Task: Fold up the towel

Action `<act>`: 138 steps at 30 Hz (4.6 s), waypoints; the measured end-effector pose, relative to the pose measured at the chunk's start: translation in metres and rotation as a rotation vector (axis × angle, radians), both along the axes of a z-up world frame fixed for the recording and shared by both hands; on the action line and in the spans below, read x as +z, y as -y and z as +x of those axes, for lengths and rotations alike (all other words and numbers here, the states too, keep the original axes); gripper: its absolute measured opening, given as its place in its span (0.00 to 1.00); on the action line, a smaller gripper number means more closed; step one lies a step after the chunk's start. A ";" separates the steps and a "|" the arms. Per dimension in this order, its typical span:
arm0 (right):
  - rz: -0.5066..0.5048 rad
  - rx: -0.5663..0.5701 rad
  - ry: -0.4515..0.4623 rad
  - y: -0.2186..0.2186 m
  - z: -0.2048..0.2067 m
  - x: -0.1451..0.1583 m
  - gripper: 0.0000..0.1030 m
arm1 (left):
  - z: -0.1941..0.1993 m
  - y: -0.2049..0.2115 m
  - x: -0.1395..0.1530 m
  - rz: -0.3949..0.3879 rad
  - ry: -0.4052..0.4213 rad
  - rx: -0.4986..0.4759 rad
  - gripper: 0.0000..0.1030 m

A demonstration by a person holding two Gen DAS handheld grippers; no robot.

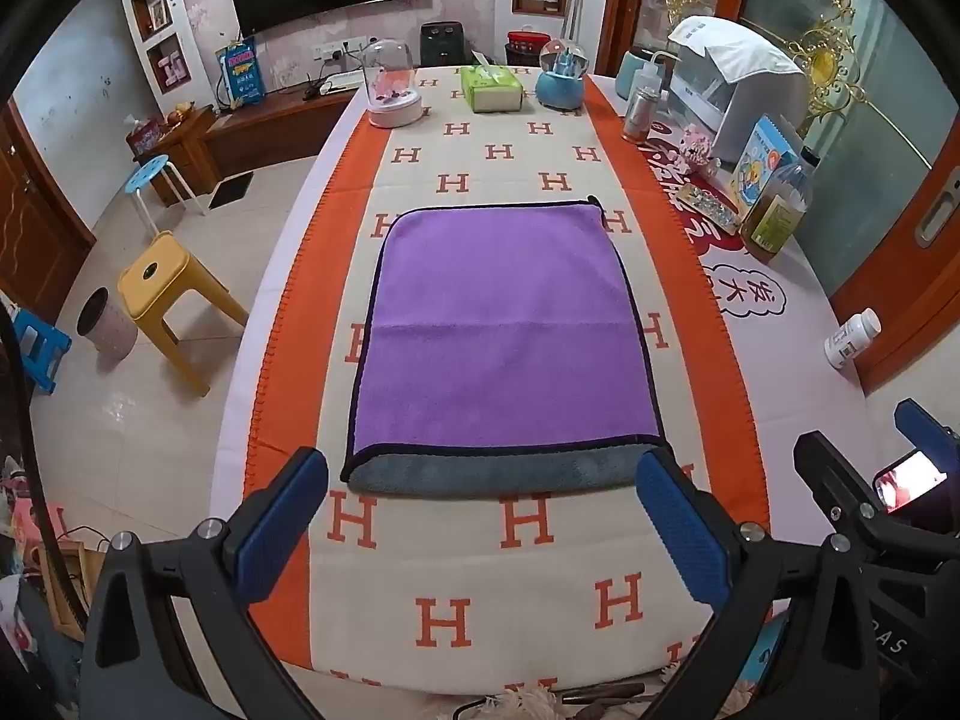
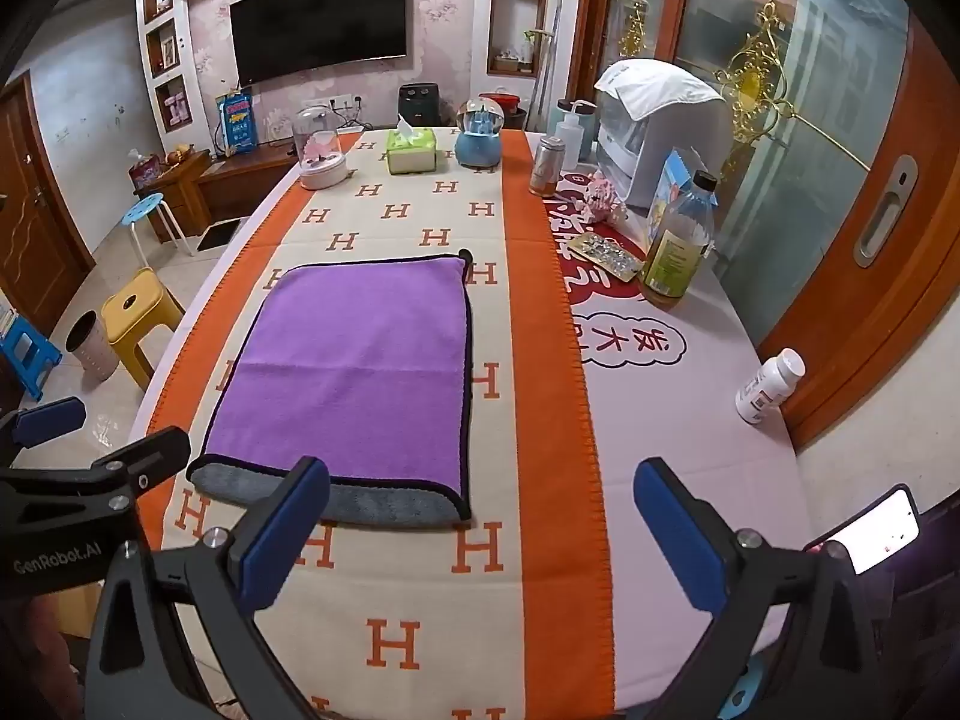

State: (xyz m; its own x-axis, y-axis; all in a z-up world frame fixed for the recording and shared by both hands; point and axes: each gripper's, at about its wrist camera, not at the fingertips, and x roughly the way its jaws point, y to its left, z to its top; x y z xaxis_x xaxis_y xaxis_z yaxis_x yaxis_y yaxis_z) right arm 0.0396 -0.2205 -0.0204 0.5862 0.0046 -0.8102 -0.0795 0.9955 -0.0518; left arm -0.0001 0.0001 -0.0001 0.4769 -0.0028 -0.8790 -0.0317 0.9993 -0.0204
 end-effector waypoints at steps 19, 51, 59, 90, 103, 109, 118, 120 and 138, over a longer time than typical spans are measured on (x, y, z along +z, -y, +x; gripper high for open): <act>0.008 0.003 0.000 0.003 -0.003 0.001 0.99 | -0.001 -0.002 -0.004 -0.004 -0.011 0.003 0.99; 0.005 0.012 -0.015 -0.004 0.000 -0.010 0.95 | -0.008 -0.006 -0.011 0.003 -0.021 -0.001 0.99; 0.008 0.021 -0.022 -0.006 0.002 -0.012 0.90 | -0.006 -0.007 -0.010 0.001 -0.024 -0.002 0.99; 0.013 -0.004 -0.025 -0.003 0.019 -0.010 0.89 | 0.010 -0.016 -0.011 0.033 -0.014 -0.004 0.99; 0.019 -0.002 -0.019 -0.004 0.027 -0.011 0.89 | 0.021 -0.029 -0.015 0.025 0.009 0.017 0.99; 0.026 0.019 -0.033 -0.006 0.037 -0.022 0.89 | 0.029 -0.042 -0.027 0.026 0.017 0.038 0.99; 0.006 0.060 -0.102 -0.002 0.045 -0.074 0.79 | 0.039 -0.070 -0.062 0.077 0.019 0.026 0.99; 0.007 0.076 -0.120 0.000 0.046 -0.085 0.75 | 0.041 -0.077 -0.073 0.061 -0.003 0.013 0.99; 0.021 0.343 -0.244 0.006 0.065 -0.161 0.55 | 0.056 -0.120 -0.168 -0.103 -0.135 -0.194 0.91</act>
State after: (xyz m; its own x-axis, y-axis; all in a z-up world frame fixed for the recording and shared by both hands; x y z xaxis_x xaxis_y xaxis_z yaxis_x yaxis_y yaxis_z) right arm 0.1042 -0.2261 -0.1817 0.3389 0.1836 -0.9227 -0.4136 0.9100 0.0292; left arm 0.0562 0.1200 -0.1683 0.3366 -0.1761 -0.9250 0.1513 0.9797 -0.1315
